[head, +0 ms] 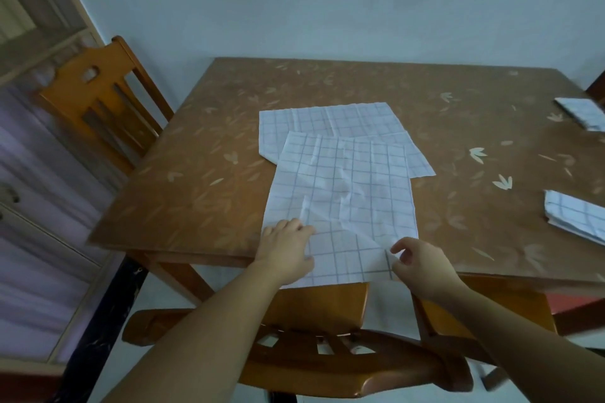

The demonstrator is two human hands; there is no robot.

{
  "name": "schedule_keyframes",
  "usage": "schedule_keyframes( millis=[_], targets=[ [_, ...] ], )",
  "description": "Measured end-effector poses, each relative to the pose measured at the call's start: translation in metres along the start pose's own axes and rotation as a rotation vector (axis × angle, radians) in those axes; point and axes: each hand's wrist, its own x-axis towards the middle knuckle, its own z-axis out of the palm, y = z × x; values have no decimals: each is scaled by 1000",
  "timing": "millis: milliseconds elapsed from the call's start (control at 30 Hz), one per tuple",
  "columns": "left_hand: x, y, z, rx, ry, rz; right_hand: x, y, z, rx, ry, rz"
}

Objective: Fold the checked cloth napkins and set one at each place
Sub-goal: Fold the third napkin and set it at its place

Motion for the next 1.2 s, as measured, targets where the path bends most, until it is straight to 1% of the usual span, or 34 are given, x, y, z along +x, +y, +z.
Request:
schedule_keyframes(
  millis=[133, 200, 267, 333, 367, 400, 433, 500, 533, 600, 667, 733, 800, 933, 1033, 1100, 1133, 1200],
  targets=[
    [2, -9, 5, -20, -138, 24, 11, 0, 5, 131, -1, 71],
    [5, -10, 6, -43, -151, 34, 18, -5, 5, 215, -3, 89],
    [12, -9, 4, -105, -78, 30, 27, -7, 3, 236, 0, 98],
    [22, -9, 0, -134, 43, 27, 36, -7, 0, 165, -44, 86],
    [29, -9, -1, -127, 70, 25, 41, -6, 0, 119, -91, 85],
    [35, -10, -3, -119, 52, 18, 46, -4, 0, 77, -158, 90],
    [41, -12, -3, -107, -13, 6, 50, -2, 2, 21, -240, 95],
    [51, -18, -1, -58, -209, -9, 56, 1, 5, -144, -359, 54],
    [54, -21, 1, -27, -293, -5, 58, 3, 6, -214, -368, 8],
    [57, -26, 8, 22, -388, 6, 56, 6, 9, -303, -302, -120],
    [59, -26, 15, 41, -410, 12, 50, 9, 15, -421, -257, -261],
    [60, -25, 17, 43, -422, 19, 45, 10, 29, -584, -285, -367],
    [60, -24, 18, 60, -428, 33, 41, 7, 46, -709, -306, -431],
    [55, -27, 21, 52, -411, 47, 31, -11, 58, -817, -290, -580],
    [48, -26, 23, 13, -419, 47, 31, -17, 55, -784, -247, -627],
    [42, -24, 22, -41, -423, 48, 36, -19, 50, -763, -150, -654],
    [37, -22, 20, -54, -425, 65, 37, -23, 45, -730, -92, -635],
    [28, -17, 14, -52, -422, 91, 36, -28, 32, -639, -91, -500]
  ],
)
